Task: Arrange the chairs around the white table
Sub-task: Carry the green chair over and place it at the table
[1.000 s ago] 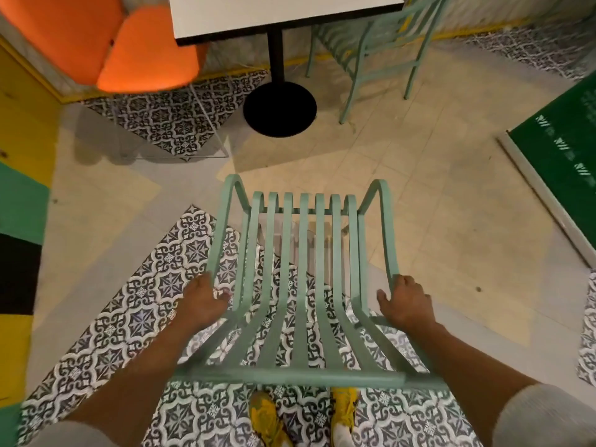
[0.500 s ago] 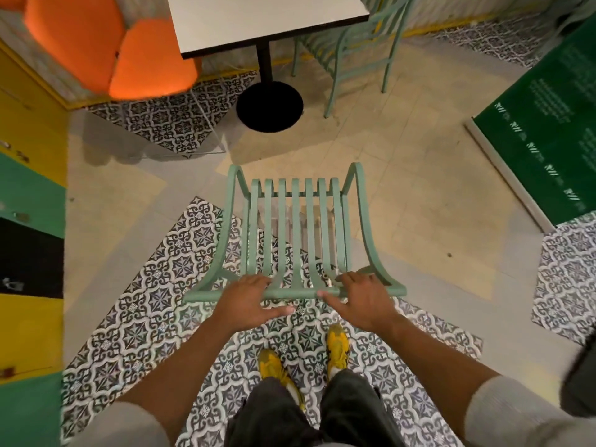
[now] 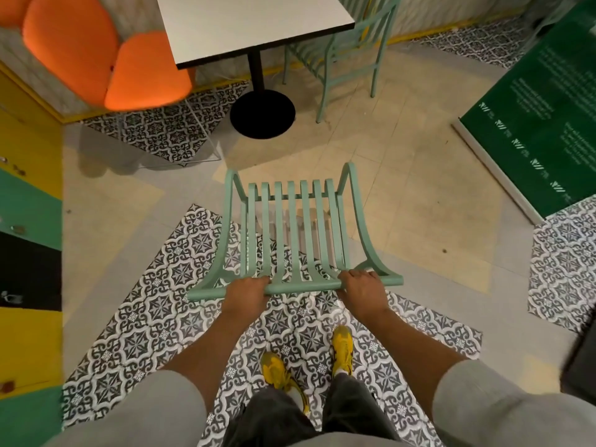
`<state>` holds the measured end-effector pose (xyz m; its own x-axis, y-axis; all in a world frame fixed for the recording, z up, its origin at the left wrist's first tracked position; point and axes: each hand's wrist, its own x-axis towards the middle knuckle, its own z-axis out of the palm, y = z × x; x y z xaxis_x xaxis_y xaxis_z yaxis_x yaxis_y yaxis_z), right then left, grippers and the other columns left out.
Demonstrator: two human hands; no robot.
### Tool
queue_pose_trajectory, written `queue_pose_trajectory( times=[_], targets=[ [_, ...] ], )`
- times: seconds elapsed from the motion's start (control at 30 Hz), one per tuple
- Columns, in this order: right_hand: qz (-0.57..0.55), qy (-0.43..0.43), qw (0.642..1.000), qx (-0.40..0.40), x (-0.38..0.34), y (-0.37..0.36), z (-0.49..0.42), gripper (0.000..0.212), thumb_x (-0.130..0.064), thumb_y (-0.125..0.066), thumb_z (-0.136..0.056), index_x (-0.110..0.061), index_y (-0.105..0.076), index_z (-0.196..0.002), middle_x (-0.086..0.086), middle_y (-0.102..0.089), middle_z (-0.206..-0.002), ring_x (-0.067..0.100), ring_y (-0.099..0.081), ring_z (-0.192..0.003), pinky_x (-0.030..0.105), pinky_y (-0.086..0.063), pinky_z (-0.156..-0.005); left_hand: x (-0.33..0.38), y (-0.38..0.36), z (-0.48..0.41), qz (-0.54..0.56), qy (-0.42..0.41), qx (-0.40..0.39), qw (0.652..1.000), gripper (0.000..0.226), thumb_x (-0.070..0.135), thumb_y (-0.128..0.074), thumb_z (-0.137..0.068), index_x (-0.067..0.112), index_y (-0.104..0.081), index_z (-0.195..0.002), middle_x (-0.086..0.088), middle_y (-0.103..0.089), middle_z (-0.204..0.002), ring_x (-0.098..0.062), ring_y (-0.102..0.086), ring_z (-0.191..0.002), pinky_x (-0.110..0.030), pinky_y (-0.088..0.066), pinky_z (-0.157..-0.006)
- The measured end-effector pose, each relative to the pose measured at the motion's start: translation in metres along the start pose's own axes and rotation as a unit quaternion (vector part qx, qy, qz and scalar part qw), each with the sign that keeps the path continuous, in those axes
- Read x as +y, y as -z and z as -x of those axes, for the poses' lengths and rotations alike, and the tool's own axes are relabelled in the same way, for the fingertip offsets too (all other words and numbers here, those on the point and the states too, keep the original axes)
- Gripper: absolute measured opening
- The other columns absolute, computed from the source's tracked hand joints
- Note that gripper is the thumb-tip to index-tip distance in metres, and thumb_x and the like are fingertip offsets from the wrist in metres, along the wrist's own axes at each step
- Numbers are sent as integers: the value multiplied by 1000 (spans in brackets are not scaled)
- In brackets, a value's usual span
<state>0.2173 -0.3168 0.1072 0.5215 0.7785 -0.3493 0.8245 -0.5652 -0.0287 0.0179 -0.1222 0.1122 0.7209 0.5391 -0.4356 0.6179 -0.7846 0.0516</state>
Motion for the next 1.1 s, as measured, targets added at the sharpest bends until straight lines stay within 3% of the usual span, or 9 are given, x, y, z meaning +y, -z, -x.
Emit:
queue_pose_trajectory(
  times=[0.1, 0.3, 0.7, 0.93, 1.03, 1.1],
  targets=[
    [11, -7, 1000, -21, 1, 2, -6, 26, -37, -60, -107, -20, -67, -126, 1, -76, -119, 26, -71, -110, 38, -49, -101, 7, 3, -8, -21, 7, -20, 1000, 36, 43, -67, -103, 30, -68, -136, 0, -77, -119, -24, -73, -111, -39, -58, -96],
    [49, 31, 996, -64, 26, 10, -29, 34, -49, -64, -105, -21, -70, -124, 3, -78, -114, 26, -75, -102, 39, -56, -96, 30, 2, -22, -52, 29, -29, 998, 29, 32, -64, -106, 31, -70, -133, 1, -75, -124, -24, -70, -118, -41, -54, -103],
    [95, 138, 983, -80, 164, 29, -72, 41, -58, -63, -102, -25, -74, -123, 6, -77, -115, 29, -76, -104, 41, -62, -91, 160, -9, -49, 26, 123, -6, 992, 38, 33, -64, -104, 34, -66, -142, 1, -74, -131, -25, -67, -124, -40, -49, -111],
    [91, 175, 977, -78, 222, 39, -77, 33, -53, -65, -101, -26, -75, -116, 2, -77, -107, 26, -76, -97, 38, -60, -84, 223, -4, -55, 69, 159, -11, 985, 36, 37, -68, -102, 36, -69, -138, 3, -77, -119, -21, -72, -111, -39, -56, -100],
    [65, 180, 979, -73, 233, 41, -77, 43, -64, -61, -98, -26, -76, -112, 0, -78, -101, 24, -76, -93, 37, -61, -82, 224, -1, -50, 118, 156, -13, 981, 46, 49, -70, -99, 38, -66, -143, 4, -77, -125, -19, -72, -115, -38, -56, -104],
    [54, 186, 979, -64, 235, 39, -75, 61, -82, -53, -92, -27, -75, -104, -2, -77, -92, 22, -75, -85, 35, -59, -77, 216, -1, -44, 131, 162, -11, 978, 50, 58, -71, -96, 39, -66, -142, 6, -78, -126, -18, -73, -114, -37, -56, -103]
  ],
)
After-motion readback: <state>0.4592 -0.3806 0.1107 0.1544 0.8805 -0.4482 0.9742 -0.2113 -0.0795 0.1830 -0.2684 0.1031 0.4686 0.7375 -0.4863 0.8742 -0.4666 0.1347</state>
